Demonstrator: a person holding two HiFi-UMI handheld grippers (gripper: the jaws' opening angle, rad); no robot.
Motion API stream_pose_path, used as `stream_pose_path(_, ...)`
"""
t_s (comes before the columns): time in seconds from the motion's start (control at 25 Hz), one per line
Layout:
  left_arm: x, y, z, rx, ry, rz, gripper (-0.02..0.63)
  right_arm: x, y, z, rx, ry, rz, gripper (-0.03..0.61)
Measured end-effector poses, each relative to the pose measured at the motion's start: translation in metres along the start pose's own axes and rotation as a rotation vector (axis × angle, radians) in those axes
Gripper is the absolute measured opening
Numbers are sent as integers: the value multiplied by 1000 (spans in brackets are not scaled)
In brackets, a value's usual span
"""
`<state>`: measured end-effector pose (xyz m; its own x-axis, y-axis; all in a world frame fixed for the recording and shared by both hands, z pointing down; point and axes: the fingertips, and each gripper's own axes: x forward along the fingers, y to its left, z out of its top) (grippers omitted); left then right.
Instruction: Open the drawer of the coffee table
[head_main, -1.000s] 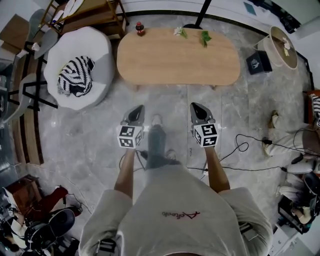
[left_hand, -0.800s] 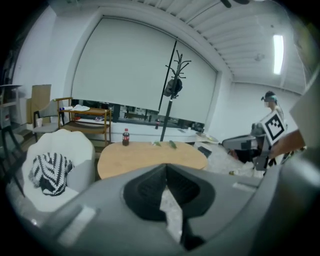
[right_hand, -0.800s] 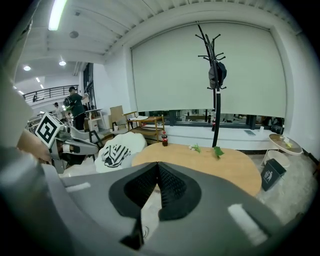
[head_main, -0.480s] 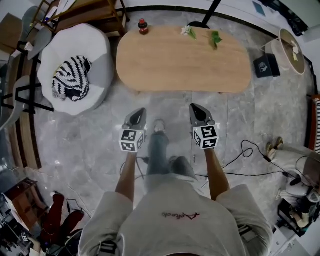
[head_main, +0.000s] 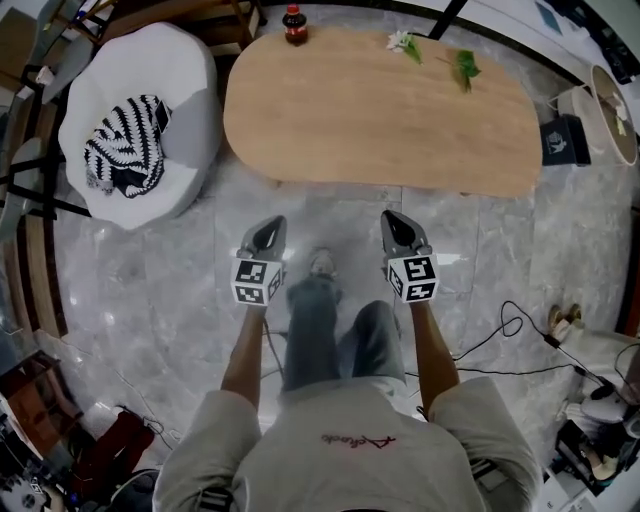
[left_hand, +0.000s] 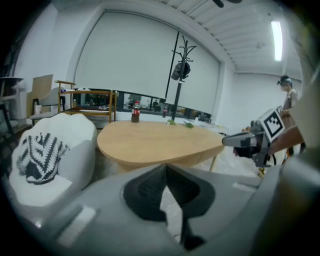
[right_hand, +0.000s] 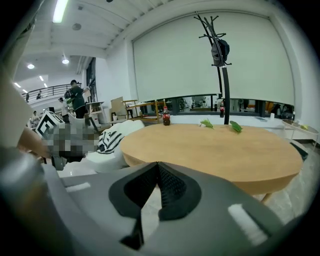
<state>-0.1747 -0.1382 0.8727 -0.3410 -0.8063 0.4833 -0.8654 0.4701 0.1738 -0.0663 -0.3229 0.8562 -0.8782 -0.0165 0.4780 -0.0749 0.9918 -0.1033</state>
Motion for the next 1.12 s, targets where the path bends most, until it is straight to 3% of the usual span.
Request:
stream_pose_path(0.28,66,30,-83,54,-17,3,0,59,-17,-93,-19,-10,7,5)
stream_pose_path(0.56,126,48,-137,74,-82,9,0,112,-42,-159,-55,-54,0,5)
stream_pose_path(1.12,169,36,-178,95,-186,-3,0,129,-71,-218,-74,-177,-14,5)
